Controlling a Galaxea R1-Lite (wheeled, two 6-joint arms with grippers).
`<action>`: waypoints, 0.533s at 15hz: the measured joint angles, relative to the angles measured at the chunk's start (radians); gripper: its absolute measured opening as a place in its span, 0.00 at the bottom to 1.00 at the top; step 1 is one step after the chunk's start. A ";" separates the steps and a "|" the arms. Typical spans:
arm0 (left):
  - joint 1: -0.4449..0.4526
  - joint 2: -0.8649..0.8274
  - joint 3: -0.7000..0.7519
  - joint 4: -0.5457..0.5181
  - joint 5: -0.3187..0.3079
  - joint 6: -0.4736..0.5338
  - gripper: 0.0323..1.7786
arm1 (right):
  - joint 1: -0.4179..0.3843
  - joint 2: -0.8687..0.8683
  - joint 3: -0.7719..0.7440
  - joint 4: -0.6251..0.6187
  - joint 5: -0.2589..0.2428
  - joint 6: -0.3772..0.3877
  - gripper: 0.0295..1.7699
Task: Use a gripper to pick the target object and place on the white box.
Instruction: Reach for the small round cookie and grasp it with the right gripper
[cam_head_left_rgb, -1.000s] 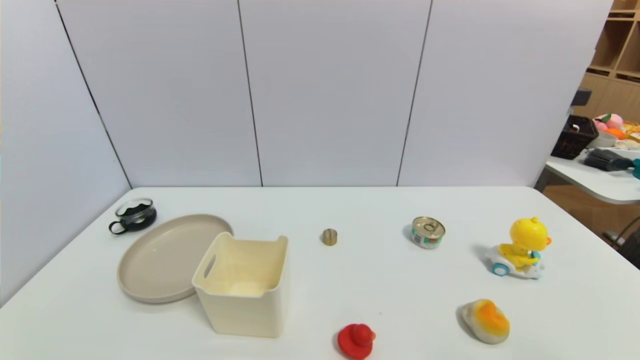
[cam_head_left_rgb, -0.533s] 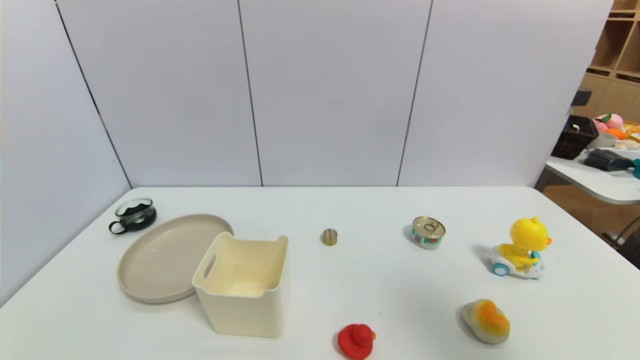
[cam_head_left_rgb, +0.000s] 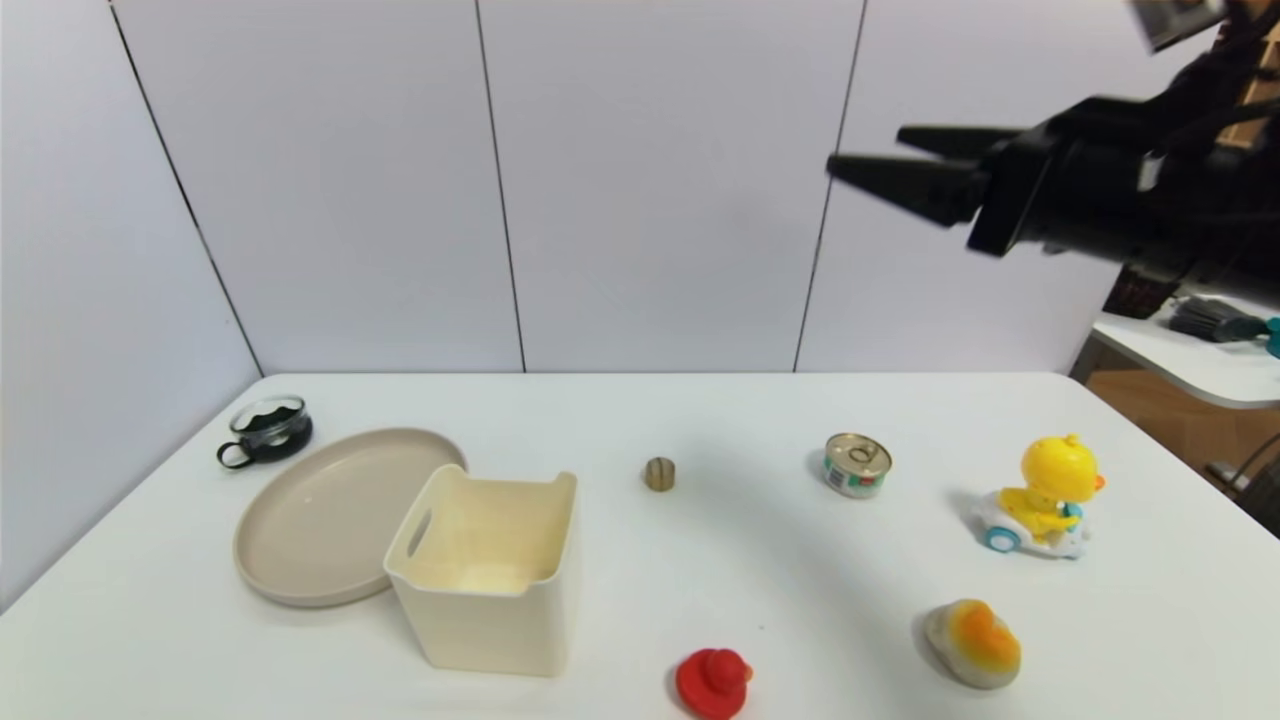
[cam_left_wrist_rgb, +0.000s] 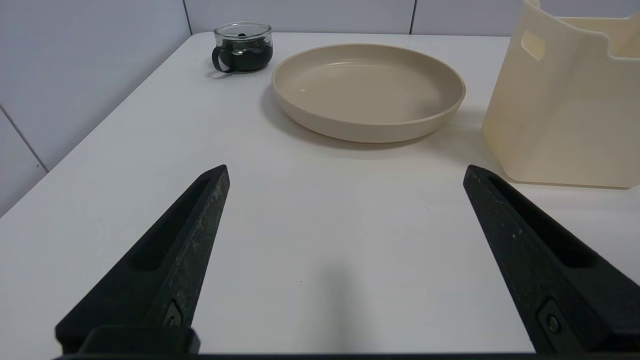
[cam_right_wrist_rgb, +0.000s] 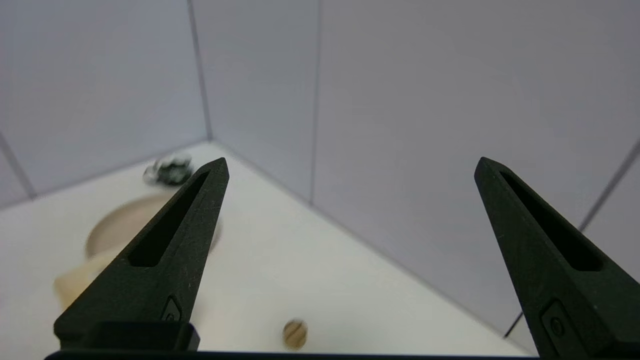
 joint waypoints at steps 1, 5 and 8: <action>0.000 0.000 0.000 0.000 0.000 0.000 0.95 | 0.005 0.037 0.012 0.051 0.046 -0.027 0.96; 0.000 0.000 0.000 0.000 0.000 0.000 0.95 | 0.024 0.186 0.043 0.117 0.093 -0.080 0.96; 0.000 0.000 0.000 0.000 0.000 0.000 0.95 | 0.028 0.280 0.052 0.111 0.177 -0.125 0.96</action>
